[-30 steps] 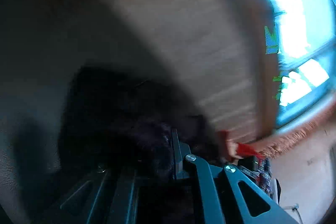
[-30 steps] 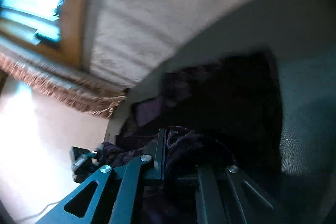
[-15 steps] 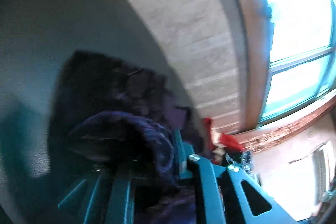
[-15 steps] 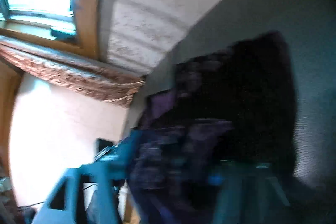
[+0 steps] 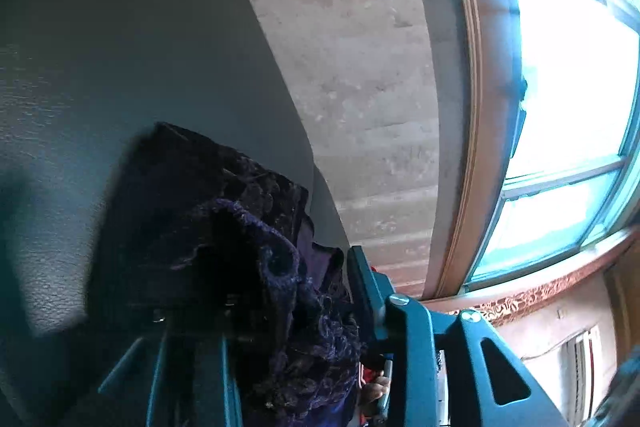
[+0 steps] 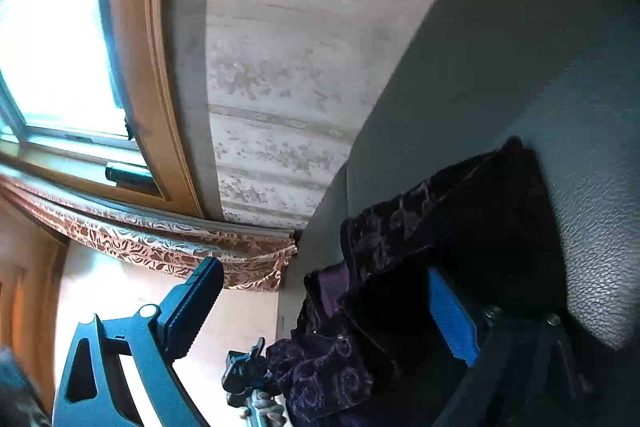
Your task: Fold clothes
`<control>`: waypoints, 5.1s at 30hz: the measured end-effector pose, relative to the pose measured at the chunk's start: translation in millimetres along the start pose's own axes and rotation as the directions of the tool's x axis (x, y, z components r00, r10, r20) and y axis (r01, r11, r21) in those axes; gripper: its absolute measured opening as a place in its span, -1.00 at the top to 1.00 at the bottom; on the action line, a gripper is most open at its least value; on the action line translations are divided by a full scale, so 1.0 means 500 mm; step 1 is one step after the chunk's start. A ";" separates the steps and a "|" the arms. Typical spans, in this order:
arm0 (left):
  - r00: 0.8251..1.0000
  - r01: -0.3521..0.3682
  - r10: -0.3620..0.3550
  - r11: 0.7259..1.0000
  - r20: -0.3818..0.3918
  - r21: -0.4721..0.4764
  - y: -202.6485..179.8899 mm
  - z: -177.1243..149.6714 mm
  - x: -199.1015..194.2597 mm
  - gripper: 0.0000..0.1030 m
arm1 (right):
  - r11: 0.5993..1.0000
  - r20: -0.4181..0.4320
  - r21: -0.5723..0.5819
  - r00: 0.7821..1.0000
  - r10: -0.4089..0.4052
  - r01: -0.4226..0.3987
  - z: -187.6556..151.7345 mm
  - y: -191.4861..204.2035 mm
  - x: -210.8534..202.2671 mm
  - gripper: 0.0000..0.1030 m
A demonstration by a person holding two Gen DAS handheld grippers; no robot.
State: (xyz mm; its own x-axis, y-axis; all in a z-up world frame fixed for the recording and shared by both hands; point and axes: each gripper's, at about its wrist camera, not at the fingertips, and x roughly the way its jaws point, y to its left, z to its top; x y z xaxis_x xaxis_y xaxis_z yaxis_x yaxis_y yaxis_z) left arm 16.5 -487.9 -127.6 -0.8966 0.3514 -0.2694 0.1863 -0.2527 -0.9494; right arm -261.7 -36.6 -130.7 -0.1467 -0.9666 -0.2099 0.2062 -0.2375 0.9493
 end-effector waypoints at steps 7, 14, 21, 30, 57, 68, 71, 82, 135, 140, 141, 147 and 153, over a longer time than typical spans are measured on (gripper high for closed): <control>0.997 -0.065 0.068 0.992 -0.025 0.106 -0.024 -0.019 -0.042 0.14 | 0.990 -0.103 -0.137 0.995 0.005 -0.019 -0.007 0.076 -0.003 -1.00; 0.980 -0.161 0.185 0.953 -0.072 0.258 -0.051 -0.066 -0.060 0.09 | 0.958 -0.274 -0.275 0.949 -0.154 0.076 -0.067 0.109 0.019 -1.00; 0.971 -0.214 0.236 0.934 -0.044 0.286 -0.041 -0.084 -0.074 0.06 | 0.955 -0.418 -0.296 0.898 -0.139 0.010 -0.155 0.127 0.062 -1.00; 0.933 -0.262 0.340 0.867 -0.117 0.425 -0.066 -0.076 0.017 0.11 | 0.962 -0.464 -0.268 0.869 -0.173 0.049 -0.182 0.123 0.151 -1.00; 0.977 -0.196 0.210 0.948 -0.030 0.250 -0.010 -0.058 -0.072 -0.04 | 0.945 -0.257 -0.316 0.951 -0.171 0.084 -0.095 0.153 0.081 -1.00; 0.993 -0.080 0.095 0.977 -0.064 0.198 -0.035 0.006 0.034 0.21 | 0.957 -0.286 -0.249 0.933 -0.219 0.148 -0.098 0.087 0.011 -1.00; 0.998 -0.013 0.024 0.986 -0.066 0.165 -0.041 0.029 0.059 0.56 | 0.964 -0.314 -0.227 0.927 -0.206 0.137 -0.073 0.079 0.044 -1.00; 0.949 -0.023 0.068 0.989 0.306 -0.147 0.076 0.081 -0.112 0.27 | 0.978 -0.105 -0.161 0.983 -0.150 0.132 0.037 0.068 0.017 -1.00; 0.770 -0.572 0.619 0.565 0.152 0.595 -0.043 -0.025 0.075 0.05 | 0.416 0.021 -0.791 0.699 -0.715 0.449 -0.049 0.084 0.148 -0.39; 0.821 -0.548 0.541 0.659 0.181 0.515 -0.055 -0.017 0.034 0.83 | 0.350 0.100 -0.798 0.682 -0.724 0.490 -0.054 0.105 0.137 0.64; 0.829 -0.548 0.522 0.687 0.200 0.478 -0.055 -0.013 0.018 0.84 | 0.347 0.124 -0.792 0.690 -0.713 0.502 -0.050 0.115 0.127 0.74; 0.785 -0.619 0.585 0.719 0.205 0.317 0.008 -0.007 -0.005 0.84 | 0.398 0.119 -0.720 0.667 -0.736 0.568 -0.023 0.073 0.100 0.88; 0.738 -0.672 0.591 0.683 0.324 0.285 -0.059 -0.029 -0.039 0.50 | 0.473 0.102 -0.665 0.698 -0.709 0.578 0.002 0.090 0.079 0.51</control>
State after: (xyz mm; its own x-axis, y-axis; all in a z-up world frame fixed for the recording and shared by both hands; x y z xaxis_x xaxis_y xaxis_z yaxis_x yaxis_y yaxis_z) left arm 34.4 -474.4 -96.7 -0.6822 -0.1823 -0.7081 0.6153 -0.6662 -0.4213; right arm -259.3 -85.3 -96.1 -0.3468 -0.4961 -0.7960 0.6565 -0.7345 0.1718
